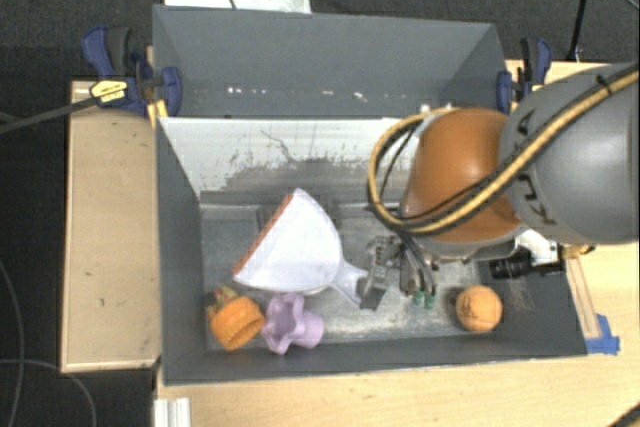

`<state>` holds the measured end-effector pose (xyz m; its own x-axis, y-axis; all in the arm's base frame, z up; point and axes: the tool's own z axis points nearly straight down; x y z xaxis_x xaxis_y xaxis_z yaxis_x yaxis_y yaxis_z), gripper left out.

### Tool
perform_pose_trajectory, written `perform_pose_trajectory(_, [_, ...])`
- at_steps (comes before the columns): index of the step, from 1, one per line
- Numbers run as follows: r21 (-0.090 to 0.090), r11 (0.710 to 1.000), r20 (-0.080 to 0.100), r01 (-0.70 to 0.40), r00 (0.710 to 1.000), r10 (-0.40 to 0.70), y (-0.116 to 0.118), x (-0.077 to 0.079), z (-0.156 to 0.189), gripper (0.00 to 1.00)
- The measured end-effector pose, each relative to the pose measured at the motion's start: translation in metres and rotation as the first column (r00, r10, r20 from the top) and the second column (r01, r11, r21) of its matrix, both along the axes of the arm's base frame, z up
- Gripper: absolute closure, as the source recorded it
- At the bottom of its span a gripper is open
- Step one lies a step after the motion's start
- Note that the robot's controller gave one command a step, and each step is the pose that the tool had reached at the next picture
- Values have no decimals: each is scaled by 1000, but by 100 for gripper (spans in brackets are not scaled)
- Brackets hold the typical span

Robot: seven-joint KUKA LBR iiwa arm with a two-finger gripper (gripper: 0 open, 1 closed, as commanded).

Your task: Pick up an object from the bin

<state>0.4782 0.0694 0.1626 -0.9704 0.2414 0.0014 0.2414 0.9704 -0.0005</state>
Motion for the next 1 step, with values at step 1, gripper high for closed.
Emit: perform_pose_trajectory(1, [1,1000,5,-1,1000,1,0,1,12,100])
